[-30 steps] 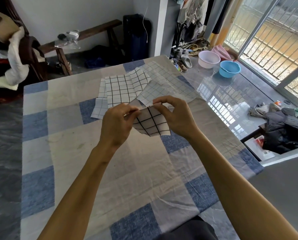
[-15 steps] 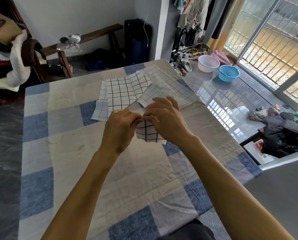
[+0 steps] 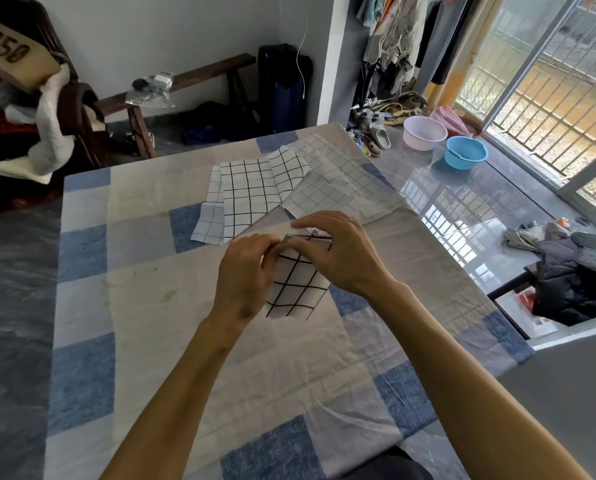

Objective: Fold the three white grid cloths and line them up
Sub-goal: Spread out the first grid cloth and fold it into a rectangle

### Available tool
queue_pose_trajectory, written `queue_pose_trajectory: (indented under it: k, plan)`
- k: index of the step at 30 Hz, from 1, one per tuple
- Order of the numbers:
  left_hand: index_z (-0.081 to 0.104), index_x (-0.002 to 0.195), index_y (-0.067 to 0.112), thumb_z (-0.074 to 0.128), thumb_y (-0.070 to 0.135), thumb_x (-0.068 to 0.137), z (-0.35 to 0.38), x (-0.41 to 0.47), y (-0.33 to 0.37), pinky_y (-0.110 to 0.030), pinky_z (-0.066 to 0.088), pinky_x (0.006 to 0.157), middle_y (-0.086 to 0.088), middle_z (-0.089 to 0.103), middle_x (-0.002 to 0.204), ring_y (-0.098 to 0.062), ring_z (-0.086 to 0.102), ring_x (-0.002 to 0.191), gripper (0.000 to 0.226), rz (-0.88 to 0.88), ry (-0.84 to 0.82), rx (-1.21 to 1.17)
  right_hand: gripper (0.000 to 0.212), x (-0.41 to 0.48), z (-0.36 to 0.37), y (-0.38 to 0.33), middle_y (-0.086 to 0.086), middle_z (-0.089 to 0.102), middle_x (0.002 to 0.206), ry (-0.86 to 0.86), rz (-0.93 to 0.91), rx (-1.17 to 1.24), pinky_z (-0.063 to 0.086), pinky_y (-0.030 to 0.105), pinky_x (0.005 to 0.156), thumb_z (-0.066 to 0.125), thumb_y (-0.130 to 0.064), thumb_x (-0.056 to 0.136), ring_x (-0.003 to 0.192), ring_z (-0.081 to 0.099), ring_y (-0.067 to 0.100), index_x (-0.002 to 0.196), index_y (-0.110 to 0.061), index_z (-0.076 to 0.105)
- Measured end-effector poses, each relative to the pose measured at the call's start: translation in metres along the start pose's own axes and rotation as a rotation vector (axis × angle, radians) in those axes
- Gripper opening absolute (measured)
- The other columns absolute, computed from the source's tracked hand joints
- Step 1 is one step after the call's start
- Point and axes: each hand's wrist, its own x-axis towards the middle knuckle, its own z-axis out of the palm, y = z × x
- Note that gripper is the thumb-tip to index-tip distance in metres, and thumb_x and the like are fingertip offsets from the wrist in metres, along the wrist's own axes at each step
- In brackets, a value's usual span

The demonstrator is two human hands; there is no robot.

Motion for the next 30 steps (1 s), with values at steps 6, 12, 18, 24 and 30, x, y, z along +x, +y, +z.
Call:
queue_pose_trajectory:
  k: [6, 12, 18, 24, 30]
  plan:
    - [0.068, 0.101, 0.008, 0.055, 0.025, 0.090, 0.004, -0.007, 0.004, -0.029, 0.048, 0.074, -0.006, 0.070, 0.090, -0.016, 0.060, 0.078, 0.024, -0.010, 0.033, -0.014, 0.011, 0.007, 0.006, -0.010, -0.008, 0.070, 0.093, 0.031, -0.087, -0.018, 0.046, 0.043, 0.092, 0.067, -0.029, 0.086, 0.095, 0.061, 0.010, 0.087, -0.020, 0.073]
    - [0.062, 0.093, 0.008, 0.051, 0.026, 0.095, 0.025, -0.028, -0.010, -0.026, 0.047, 0.066, -0.005, 0.062, 0.083, -0.012, 0.052, 0.073, 0.021, -0.134, 0.048, -0.055, 0.016, 0.005, 0.008, -0.010, -0.006, 0.070, 0.095, 0.128, -0.122, -0.070, 0.039, 0.033, 0.097, 0.065, -0.032, 0.086, 0.100, 0.059, 0.011, 0.085, -0.018, 0.074]
    - [0.060, 0.089, 0.006, 0.041, 0.031, 0.097, 0.037, -0.047, -0.024, -0.018, 0.037, 0.068, -0.007, 0.057, 0.080, -0.012, 0.046, 0.073, 0.032, -0.078, 0.072, 0.066, 0.021, -0.005, 0.015, -0.003, -0.006, 0.073, 0.092, 0.267, -0.126, -0.121, 0.040, 0.032, 0.095, 0.063, -0.035, 0.085, 0.102, 0.061, 0.012, 0.083, -0.018, 0.074]
    - [0.059, 0.087, 0.009, 0.047, 0.027, 0.095, 0.046, -0.060, -0.048, -0.024, 0.041, 0.071, -0.005, 0.055, 0.077, -0.013, 0.044, 0.073, 0.023, -0.030, 0.077, 0.156, 0.020, -0.008, 0.019, -0.004, -0.005, 0.073, 0.090, 0.326, -0.120, -0.148, 0.039, 0.029, 0.096, 0.064, -0.034, 0.084, 0.099, 0.062, 0.013, 0.083, -0.017, 0.075]
    - [0.060, 0.087, 0.008, 0.044, 0.024, 0.095, 0.042, -0.069, -0.066, -0.027, 0.038, 0.074, -0.004, 0.057, 0.076, -0.016, 0.045, 0.069, 0.024, -0.009, 0.064, 0.233, 0.006, -0.006, 0.018, 0.000, -0.006, 0.073, 0.088, 0.366, -0.132, -0.183, 0.040, 0.028, 0.093, 0.072, -0.024, 0.081, 0.095, 0.063, 0.012, 0.080, -0.018, 0.074]
